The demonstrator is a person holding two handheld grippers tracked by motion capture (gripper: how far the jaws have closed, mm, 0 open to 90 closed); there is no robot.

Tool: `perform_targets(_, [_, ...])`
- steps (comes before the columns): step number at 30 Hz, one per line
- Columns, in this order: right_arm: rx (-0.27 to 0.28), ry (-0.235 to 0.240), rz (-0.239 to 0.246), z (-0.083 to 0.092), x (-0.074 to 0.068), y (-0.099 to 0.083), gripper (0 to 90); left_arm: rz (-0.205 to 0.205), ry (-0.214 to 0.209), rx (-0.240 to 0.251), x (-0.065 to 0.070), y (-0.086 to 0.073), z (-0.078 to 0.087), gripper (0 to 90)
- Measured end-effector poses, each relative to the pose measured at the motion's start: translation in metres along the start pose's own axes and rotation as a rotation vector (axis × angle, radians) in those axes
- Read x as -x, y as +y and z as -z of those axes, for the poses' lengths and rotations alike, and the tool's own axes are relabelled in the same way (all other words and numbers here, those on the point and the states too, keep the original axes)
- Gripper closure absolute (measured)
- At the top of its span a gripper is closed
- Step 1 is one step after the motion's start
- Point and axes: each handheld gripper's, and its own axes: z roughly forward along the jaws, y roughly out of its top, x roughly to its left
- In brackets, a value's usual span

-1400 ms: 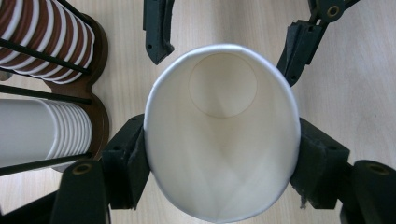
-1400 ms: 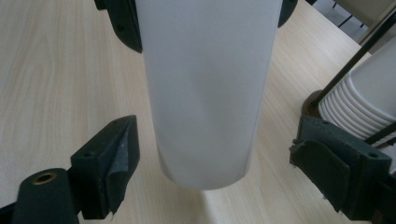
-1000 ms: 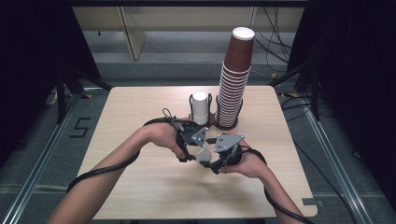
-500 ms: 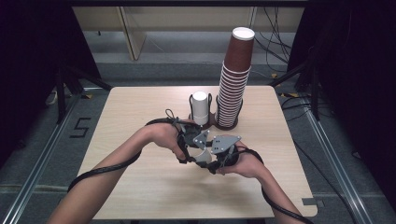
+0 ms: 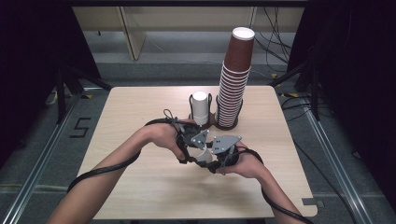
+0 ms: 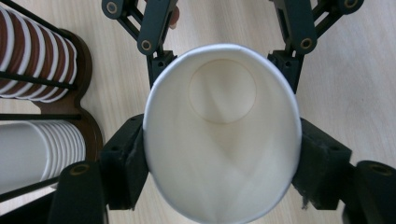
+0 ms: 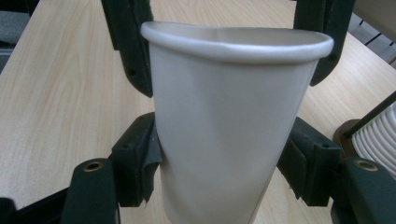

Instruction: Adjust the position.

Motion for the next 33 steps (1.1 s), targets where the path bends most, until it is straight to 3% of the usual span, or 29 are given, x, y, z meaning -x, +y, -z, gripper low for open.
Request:
perform_targets(1, [0.010,-0.009,0.033,0.001,0.002,0.000,34.4,0.010,0.004,0.018,0.000,-0.001,0.000,25.4])
perform_targets(3, [0.011,-0.006,0.016,0.002,0.000,-0.001,34.4,0.028,0.026,0.055,0.000,-0.003,0.001,19.4])
perform_targets(6, [0.020,-0.026,0.027,0.005,0.001,-0.002,34.4,0.048,0.046,0.089,-0.001,-0.006,0.002,14.9])
perform_targets(8, [0.023,-0.035,-0.007,0.009,0.001,-0.007,34.3,0.080,0.084,0.159,0.001,-0.013,0.003,13.7])
perform_targets(9, [0.030,-0.054,0.011,0.010,0.002,-0.009,34.2,0.086,0.100,0.179,0.002,-0.016,0.003,13.4])
perform_targets(12, [0.041,-0.078,-0.050,0.016,0.001,-0.016,34.2,0.132,0.132,0.247,0.006,-0.025,0.005,13.2])
perform_targets(14, [0.052,-0.092,-0.049,0.017,0.002,-0.019,34.2,0.137,0.137,0.261,0.006,-0.028,0.006,13.1])
perform_targets(15, [0.064,-0.123,-0.059,0.022,0.004,-0.026,34.2,0.177,0.171,0.310,0.011,-0.034,0.007,12.9])
perform_targets(17, [0.067,-0.136,-0.078,0.025,0.004,-0.030,34.2,0.197,0.181,0.335,0.012,-0.037,0.008,12.8])
perform_targets(18, [0.075,-0.150,-0.087,0.027,0.004,-0.032,34.2,0.239,0.209,0.385,0.017,-0.044,0.009,12.9])
perform_targets(19, [0.075,-0.150,-0.087,0.027,0.004,-0.032,34.2,0.239,0.209,0.385,0.017,-0.044,0.009,13.2])
perform_targets(21, [0.108,-0.199,-0.110,0.034,0.003,-0.038,34.1,0.293,0.240,0.441,0.027,-0.054,0.008,13.4])
perform_targets(22, [0.108,-0.199,-0.110,0.034,0.003,-0.038,34.1,0.293,0.240,0.441,0.027,-0.054,0.008,13.5])
perform_targets(23, [0.120,-0.229,-0.129,0.040,0.002,-0.042,34.1,0.340,0.272,0.488,0.034,-0.060,0.005,14.0])
perform_targets(24, [0.135,-0.246,-0.138,0.042,0.002,-0.045,34.0,0.348,0.292,0.506,0.037,-0.063,0.003,14.1])
perform_targets(25, [0.145,-0.267,-0.151,0.044,0.002,-0.047,34.0,0.383,0.304,0.514,0.041,-0.066,0.002,14.1])
perform_targets(26, [0.145,-0.267,-0.151,0.044,0.002,-0.047,34.0,0.383,0.304,0.514,0.041,-0.066,0.002,14.1])
perform_targets(27, [0.151,-0.289,-0.164,0.050,0.003,-0.052,34.0,0.419,0.337,0.539,0.047,-0.071,-0.001,14.1])
perform_targets(28, [0.151,-0.289,-0.164,0.050,0.003,-0.052,34.0,0.419,0.337,0.539,0.047,-0.071,-0.001,14.1])
perform_targets(29, [0.163,-0.332,-0.181,0.055,0.003,-0.055,34.0,0.465,0.367,0.557,0.052,-0.075,-0.003,14.1])
perform_targets(32, [0.164,-0.344,-0.203,0.060,0.003,-0.057,34.0,0.494,0.395,0.565,0.056,-0.079,-0.005,14.1])
perform_targets(33, [0.182,-0.373,-0.209,0.063,0.004,-0.059,34.0,0.536,0.409,0.566,0.060,-0.082,-0.006,14.1])
